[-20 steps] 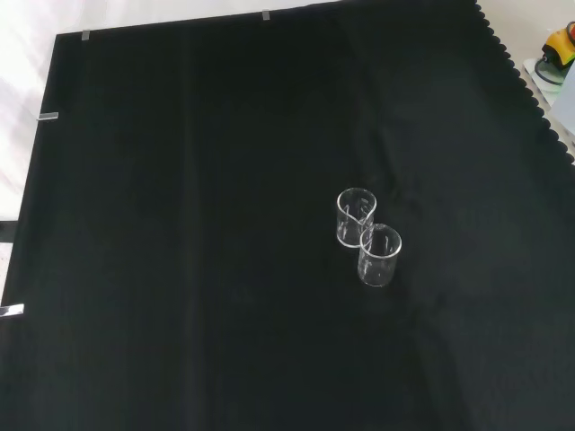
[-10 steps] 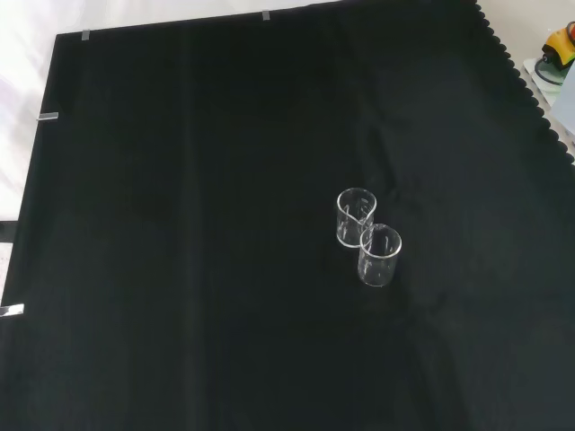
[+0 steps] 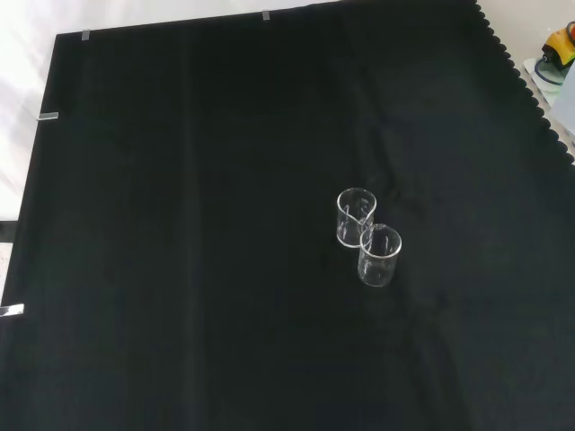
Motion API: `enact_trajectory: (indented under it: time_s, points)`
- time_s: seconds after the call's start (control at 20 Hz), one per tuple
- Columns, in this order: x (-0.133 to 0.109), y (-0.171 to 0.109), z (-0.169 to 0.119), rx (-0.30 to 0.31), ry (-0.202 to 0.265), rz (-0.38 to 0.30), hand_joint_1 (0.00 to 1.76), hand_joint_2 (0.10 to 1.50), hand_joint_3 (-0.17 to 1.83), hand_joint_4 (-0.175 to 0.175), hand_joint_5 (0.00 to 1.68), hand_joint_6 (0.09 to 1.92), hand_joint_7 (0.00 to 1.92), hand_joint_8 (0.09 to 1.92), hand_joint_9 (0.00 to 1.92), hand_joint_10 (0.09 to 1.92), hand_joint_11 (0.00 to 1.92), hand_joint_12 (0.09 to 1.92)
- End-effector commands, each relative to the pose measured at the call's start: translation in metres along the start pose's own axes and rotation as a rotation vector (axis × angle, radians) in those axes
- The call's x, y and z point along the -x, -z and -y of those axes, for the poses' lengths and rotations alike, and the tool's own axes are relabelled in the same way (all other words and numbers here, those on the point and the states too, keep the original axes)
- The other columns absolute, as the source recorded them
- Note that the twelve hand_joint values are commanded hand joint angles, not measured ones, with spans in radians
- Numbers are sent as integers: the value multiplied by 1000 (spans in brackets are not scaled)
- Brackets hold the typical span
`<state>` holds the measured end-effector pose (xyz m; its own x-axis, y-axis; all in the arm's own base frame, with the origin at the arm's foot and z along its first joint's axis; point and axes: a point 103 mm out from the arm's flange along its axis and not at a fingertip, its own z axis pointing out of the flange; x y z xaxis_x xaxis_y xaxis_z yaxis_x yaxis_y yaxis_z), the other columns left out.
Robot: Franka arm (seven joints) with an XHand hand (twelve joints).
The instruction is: Pick up the beaker on the right.
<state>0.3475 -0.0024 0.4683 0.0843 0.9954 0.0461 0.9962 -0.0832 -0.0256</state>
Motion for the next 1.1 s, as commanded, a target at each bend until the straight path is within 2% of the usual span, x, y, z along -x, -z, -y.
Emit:
enact_trajectory:
  time_s: [0.05, 0.25, 0.5, 0.75, 1.1]
  points:
    - [4, -22, -17, -11, 11, -42, 202, 1089, 733, -53, 268, 87, 111, 508, 122, 636, 0, 962]
    - [4, -36, -23, -20, 4, -80, 255, 1042, 761, -54, 258, 87, 110, 510, 121, 643, 0, 961]
    - [5, -51, -31, -23, -2, -97, 263, 1034, 766, -54, 256, 87, 109, 511, 121, 644, 0, 962]
    - [15, -71, -52, -8, 14, -131, 271, 1027, 769, -55, 254, 87, 111, 513, 121, 645, 0, 963]
    - [21, -96, -88, -27, 25, -152, 281, 1019, 773, -55, 255, 87, 117, 518, 121, 647, 0, 962]
